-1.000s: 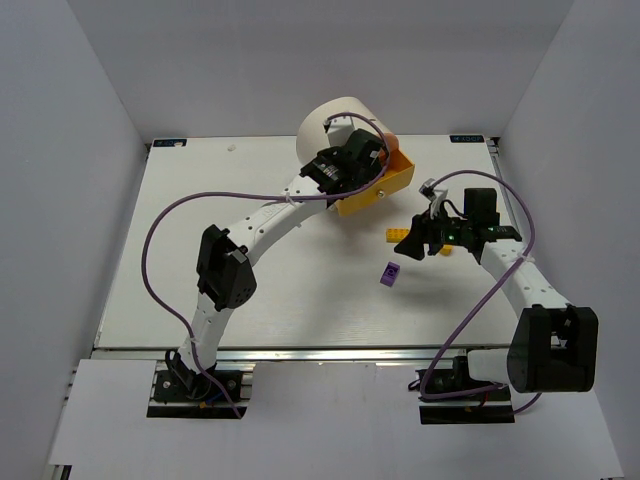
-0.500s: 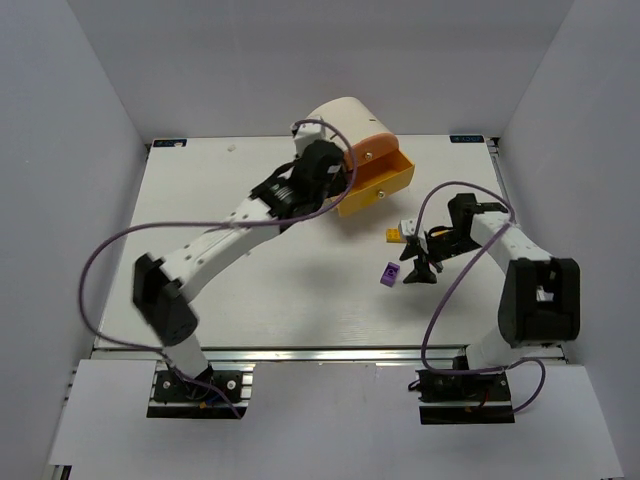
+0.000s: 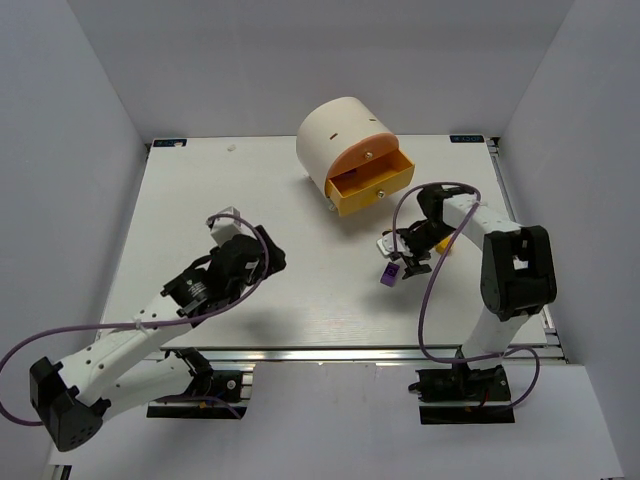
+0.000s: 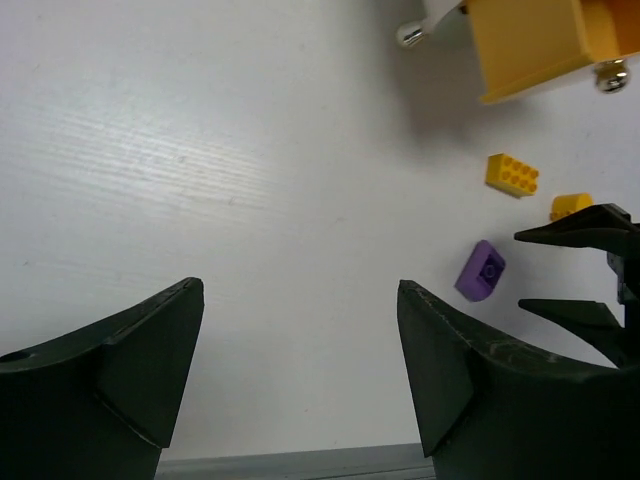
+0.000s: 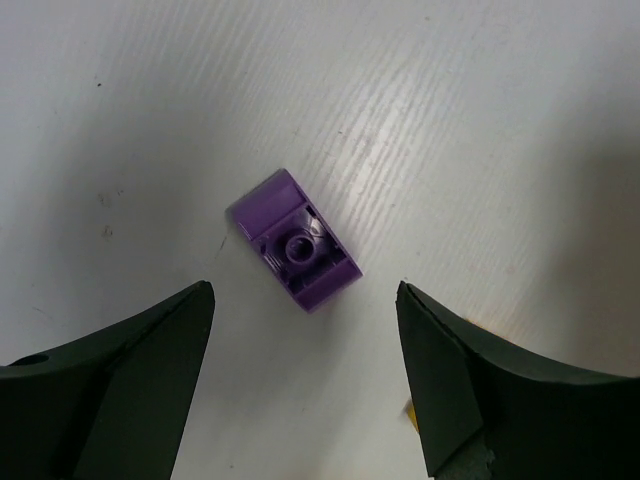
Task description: Sort the legos into containers by color
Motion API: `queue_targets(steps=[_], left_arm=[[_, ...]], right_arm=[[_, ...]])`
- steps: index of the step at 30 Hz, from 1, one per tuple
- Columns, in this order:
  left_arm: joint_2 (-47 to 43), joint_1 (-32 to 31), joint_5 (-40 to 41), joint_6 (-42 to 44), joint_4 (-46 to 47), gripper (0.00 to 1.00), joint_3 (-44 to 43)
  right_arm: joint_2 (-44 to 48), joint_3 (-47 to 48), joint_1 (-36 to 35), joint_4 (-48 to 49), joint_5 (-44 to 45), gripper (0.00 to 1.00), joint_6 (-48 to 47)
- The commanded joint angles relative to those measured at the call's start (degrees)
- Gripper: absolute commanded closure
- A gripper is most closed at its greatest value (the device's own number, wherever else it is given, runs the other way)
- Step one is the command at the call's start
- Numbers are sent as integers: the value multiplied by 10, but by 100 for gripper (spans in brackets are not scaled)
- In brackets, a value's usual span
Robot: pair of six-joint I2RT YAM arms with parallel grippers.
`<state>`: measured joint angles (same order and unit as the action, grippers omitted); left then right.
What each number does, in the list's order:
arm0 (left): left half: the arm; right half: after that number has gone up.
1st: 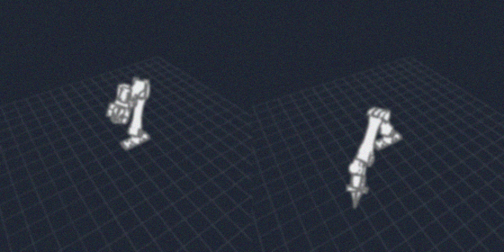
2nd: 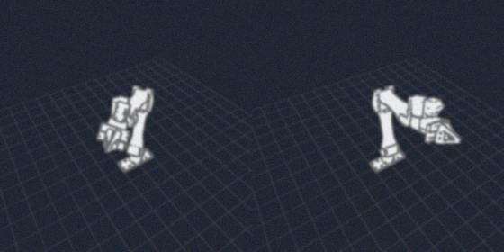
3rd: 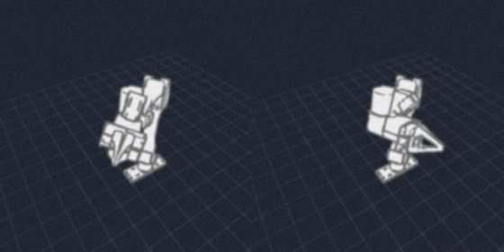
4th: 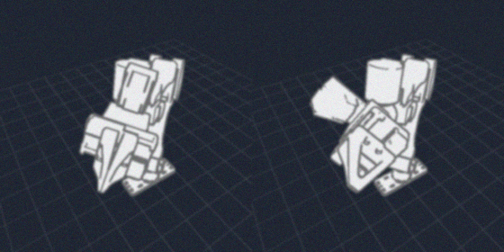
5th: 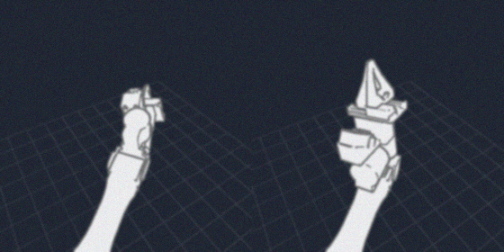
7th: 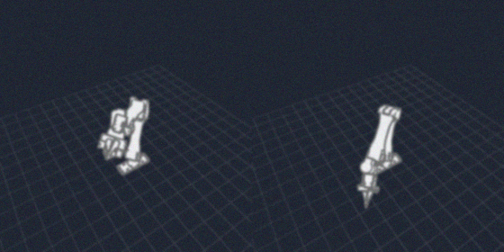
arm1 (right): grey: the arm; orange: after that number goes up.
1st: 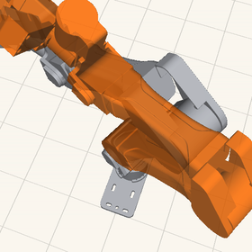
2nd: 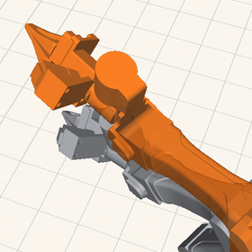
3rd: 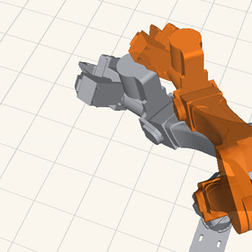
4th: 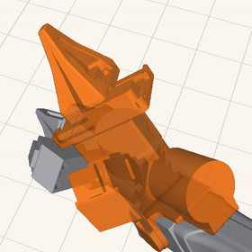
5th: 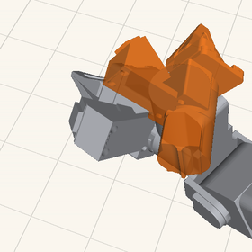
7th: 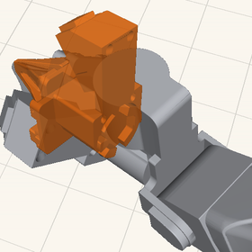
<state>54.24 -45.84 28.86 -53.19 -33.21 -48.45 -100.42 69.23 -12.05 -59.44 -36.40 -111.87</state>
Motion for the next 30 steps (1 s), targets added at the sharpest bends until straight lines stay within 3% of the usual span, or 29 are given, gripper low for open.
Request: queue_targets(steps=[1, 9, 12, 16, 23, 26, 30], left_arm=[[-50, 1, -1, -61, -23, 12, 30], [-42, 1, 7, -59, -47, 11, 24], [-37, 1, 1, -58, -36, 10, 27], [-30, 1, 5, -56, -36, 10, 26], [-23, 1, -3, -54, -19, 9, 34], [-19, 1, -5, -53, -17, 9, 34], [-19, 1, -10, -53, -5, 9, 44]], right_arm=[[-14, 14, -18, -1, 41, 21, -183], [-46, 24, -54, 15, 76, 21, -184], [-58, 25, -64, 33, 91, 26, -172], [-79, 44, -71, 10, 105, 38, -162], [-62, 35, -67, 2, 89, 78, -134], [-44, 75, -63, -38, 28, 90, -72], [-5, 155, -61, -61, -96, 97, 115]])
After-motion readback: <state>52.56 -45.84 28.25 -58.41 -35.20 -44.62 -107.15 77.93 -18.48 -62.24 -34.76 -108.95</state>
